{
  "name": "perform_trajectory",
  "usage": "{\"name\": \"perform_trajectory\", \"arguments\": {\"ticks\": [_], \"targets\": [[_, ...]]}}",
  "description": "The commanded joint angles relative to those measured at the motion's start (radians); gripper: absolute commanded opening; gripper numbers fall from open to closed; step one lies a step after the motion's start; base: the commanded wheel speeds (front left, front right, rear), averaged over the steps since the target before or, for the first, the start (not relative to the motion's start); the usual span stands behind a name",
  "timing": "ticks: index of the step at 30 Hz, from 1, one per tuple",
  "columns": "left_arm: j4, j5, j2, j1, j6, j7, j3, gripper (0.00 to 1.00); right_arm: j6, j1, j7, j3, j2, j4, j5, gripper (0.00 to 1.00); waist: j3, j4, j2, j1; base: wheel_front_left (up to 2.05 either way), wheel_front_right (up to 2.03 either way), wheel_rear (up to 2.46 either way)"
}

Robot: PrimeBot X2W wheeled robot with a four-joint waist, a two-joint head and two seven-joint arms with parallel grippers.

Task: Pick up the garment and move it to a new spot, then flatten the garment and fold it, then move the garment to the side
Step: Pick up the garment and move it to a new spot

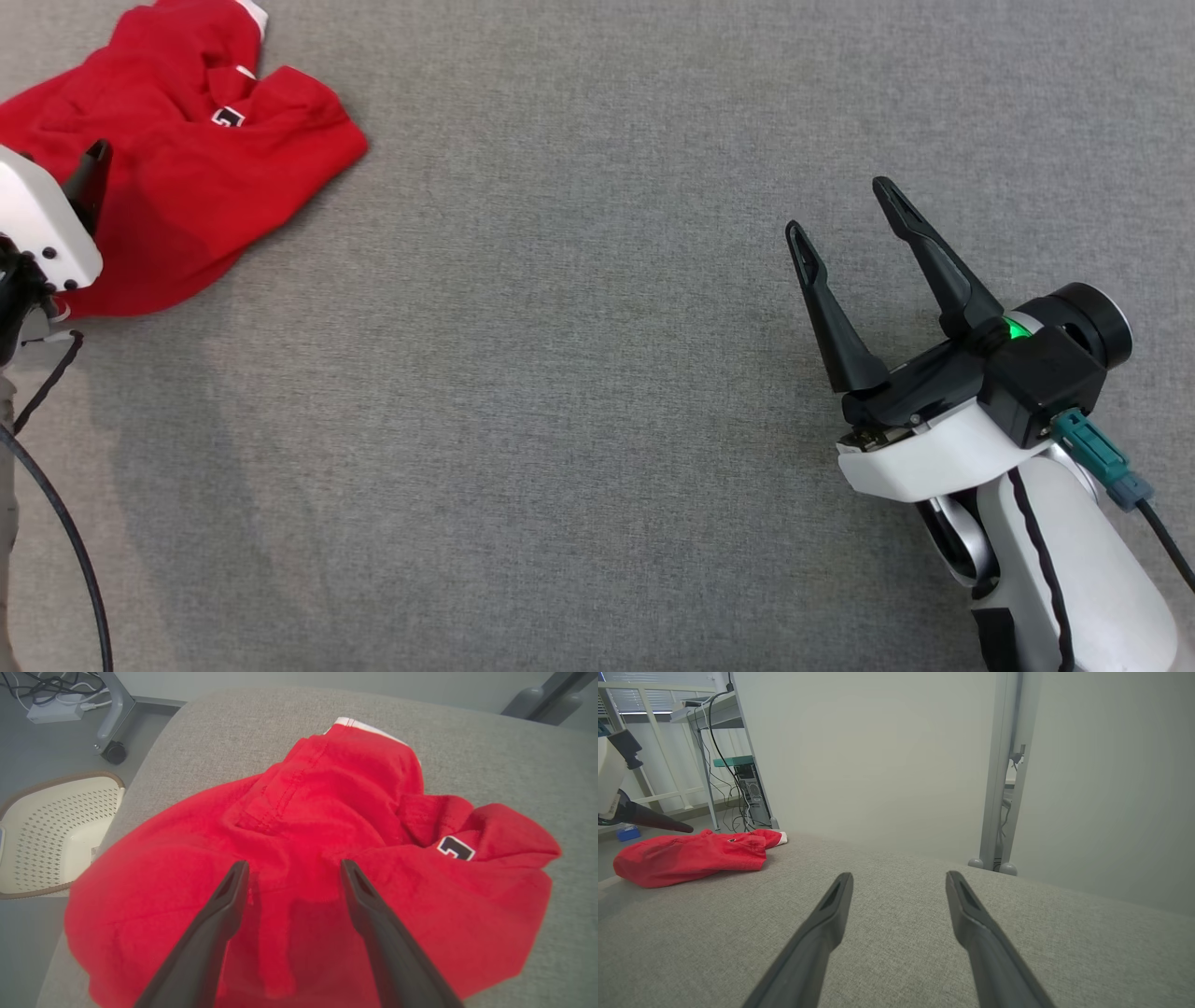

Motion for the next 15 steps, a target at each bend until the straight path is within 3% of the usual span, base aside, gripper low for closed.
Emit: {"name": "perform_trajectory", "arguments": {"ticks": [1, 9, 10, 12, 15], "targets": [[0.018, -0.008, 0.012, -0.020, -0.001, 0.006, -0.007, 1.00, 0.000, -0.006, 0.001, 0.003, -0.002, -0.001, 0.002, 1.00, 0.013, -0.012, 0.0000, 0.0000, 0.00, 0.00, 0.00], [0.141, -0.008, 0.030, -0.078, -0.001, 0.015, -0.032, 1.00, 0.000, -0.014, 0.001, 0.004, 0.004, 0.000, 0.000, 1.00, 0.035, -0.032, 0.0000, 0.0000, 0.00, 0.00, 0.00], [0.155, -0.008, 0.033, -0.081, -0.001, 0.017, -0.037, 0.49, 0.000, -0.014, 0.000, 0.005, 0.006, 0.001, -0.001, 1.00, 0.037, -0.034, 0.0000, 0.0000, 0.00, 0.00, 0.00], [0.175, -0.012, 0.031, -0.085, -0.001, 0.024, -0.054, 0.00, 0.000, -0.015, 0.000, 0.004, 0.006, 0.004, -0.003, 1.00, 0.039, -0.036, 0.0000, 0.0000, 0.00, 0.00, 0.00], [0.190, -0.025, 0.039, -0.098, -0.001, 0.014, -0.068, 0.00, 0.000, -0.015, 0.000, -0.005, 0.004, 0.007, -0.009, 1.00, 0.041, -0.035, 0.0000, 0.0000, 0.00, 0.00, 0.00]]}}
